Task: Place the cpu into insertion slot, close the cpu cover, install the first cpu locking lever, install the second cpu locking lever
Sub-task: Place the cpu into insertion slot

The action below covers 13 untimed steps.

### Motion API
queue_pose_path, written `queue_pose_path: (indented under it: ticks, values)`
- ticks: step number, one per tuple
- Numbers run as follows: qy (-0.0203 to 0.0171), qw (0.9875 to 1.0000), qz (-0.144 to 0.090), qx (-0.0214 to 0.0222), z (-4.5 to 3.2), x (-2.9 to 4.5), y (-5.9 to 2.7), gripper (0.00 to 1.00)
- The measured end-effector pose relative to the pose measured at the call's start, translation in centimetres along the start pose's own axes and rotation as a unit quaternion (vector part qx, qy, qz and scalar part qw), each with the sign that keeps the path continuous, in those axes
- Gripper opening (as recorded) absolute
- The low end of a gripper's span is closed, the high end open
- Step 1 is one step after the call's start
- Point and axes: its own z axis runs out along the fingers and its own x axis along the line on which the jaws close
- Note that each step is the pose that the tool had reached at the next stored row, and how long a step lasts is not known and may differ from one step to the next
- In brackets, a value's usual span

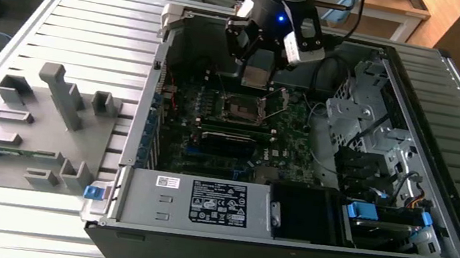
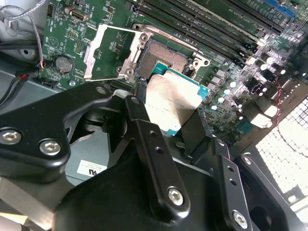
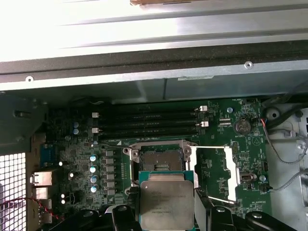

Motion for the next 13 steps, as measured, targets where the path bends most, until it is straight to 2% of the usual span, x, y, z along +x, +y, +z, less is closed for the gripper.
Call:
queue_pose_path:
  ticks: [6, 13]
  values:
    - [-0.0005, 1.0000, 0.005, 0.0000, 0.00, 0.00, 0.00, 0.54]
    - [-0.0042, 0.9990, 0.044, -0.0005, 0.02, 0.00, 0.00, 0.54]
